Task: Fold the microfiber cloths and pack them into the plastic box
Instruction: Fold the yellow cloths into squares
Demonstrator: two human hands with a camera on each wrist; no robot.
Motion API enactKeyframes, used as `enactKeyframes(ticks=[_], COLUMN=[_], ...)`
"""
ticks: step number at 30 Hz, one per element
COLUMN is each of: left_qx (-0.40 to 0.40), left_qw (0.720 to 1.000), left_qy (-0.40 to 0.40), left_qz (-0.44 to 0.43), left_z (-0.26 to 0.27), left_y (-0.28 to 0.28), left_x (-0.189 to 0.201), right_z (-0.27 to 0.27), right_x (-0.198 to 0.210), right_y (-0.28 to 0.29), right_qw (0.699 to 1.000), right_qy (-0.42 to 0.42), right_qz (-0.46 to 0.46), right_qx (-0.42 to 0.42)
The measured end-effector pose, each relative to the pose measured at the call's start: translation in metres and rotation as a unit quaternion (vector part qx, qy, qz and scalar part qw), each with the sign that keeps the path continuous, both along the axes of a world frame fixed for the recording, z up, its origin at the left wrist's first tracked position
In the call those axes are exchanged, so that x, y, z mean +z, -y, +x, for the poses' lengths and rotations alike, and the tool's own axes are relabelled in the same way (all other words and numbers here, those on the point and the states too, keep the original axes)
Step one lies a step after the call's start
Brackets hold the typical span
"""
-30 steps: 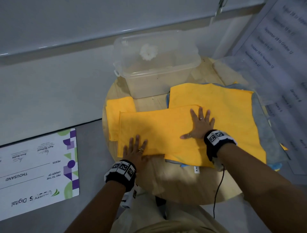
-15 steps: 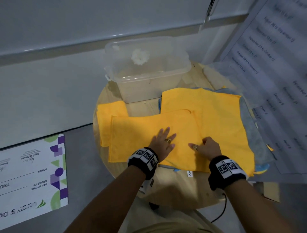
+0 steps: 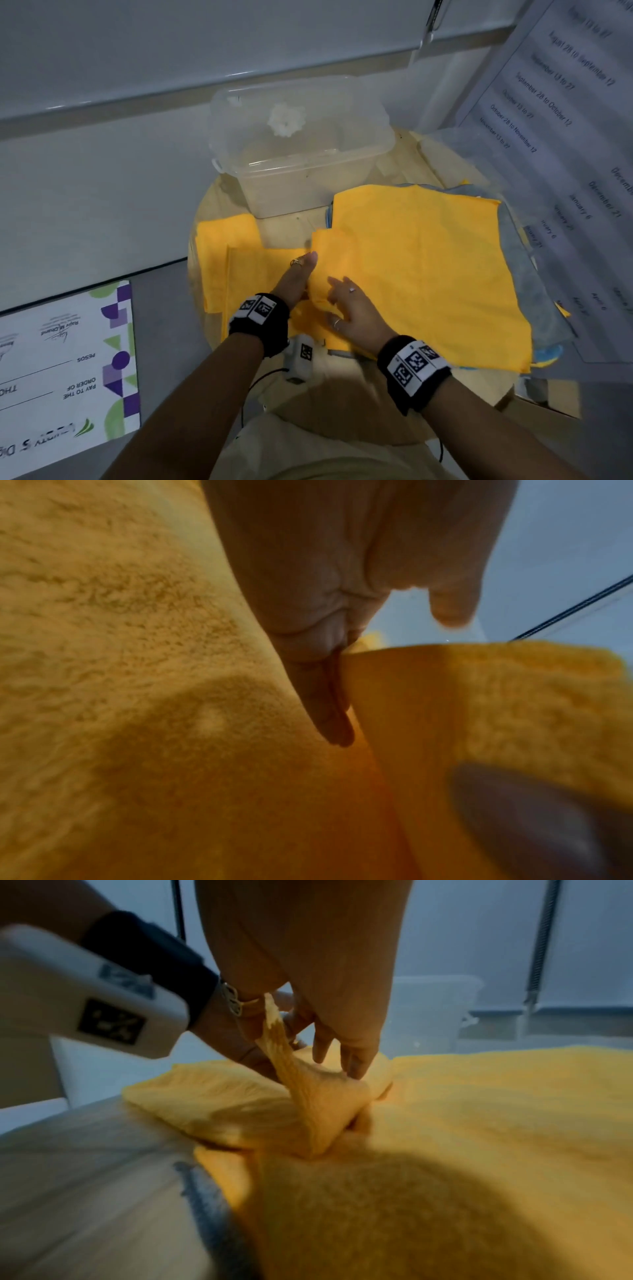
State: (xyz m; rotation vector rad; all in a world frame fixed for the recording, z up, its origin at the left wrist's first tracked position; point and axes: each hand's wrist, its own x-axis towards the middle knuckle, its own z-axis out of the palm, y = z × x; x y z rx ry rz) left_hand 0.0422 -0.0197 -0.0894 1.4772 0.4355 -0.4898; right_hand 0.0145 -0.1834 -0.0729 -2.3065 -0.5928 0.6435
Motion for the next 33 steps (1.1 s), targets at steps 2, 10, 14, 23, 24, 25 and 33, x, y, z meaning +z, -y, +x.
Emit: enactKeyframes(ticks=[2,10,14,23,24,25,33], left_qx=[-0.043,-0.004,-0.01,-0.088,-0.094,-0.099,-0.085], left_qw=[0.997,0.979,0.964,0.934,0.934,0.934,0.933], left_qy=[0.006,0.063,0.105,0.144,0.135,0.128,0.14], left_qz=[0.062,0.194,0.246,0.314,0.316,0.318,0.32], left_z=[0.005,0.026,0.029,0.032,0.032,0.032,0.03], left_y=[-0.008,-0.015,-0.022,-0.039,-0.04,-0.041,-0.043], left_x=[-0.008,-0.03,-0.03,-0.03,-0.028,-0.028,-0.025], right_z=[-0.002,-0.011,-0.011,-0.018,-0.018,-0.018,-0.018], right_x=[-0.008,-0.025,-0.03,-0.039,-0.04,-0.041,-0.042], right_y=[-0.01,-0.018,-0.017,-0.019,-0.02,-0.021,-0.025], right_qw=[1.0,0.997,0.986,0.97,0.968,0.965,0.961], right_qy=[0.007,-0.023,0.0,0.043,0.044,0.044,0.045], right_qz=[-0.008,-0.051,-0.125,-0.169,-0.176,-0.184,-0.178], right_qx=[0.027,0.049,0.113,0.169,0.175,0.179,0.209])
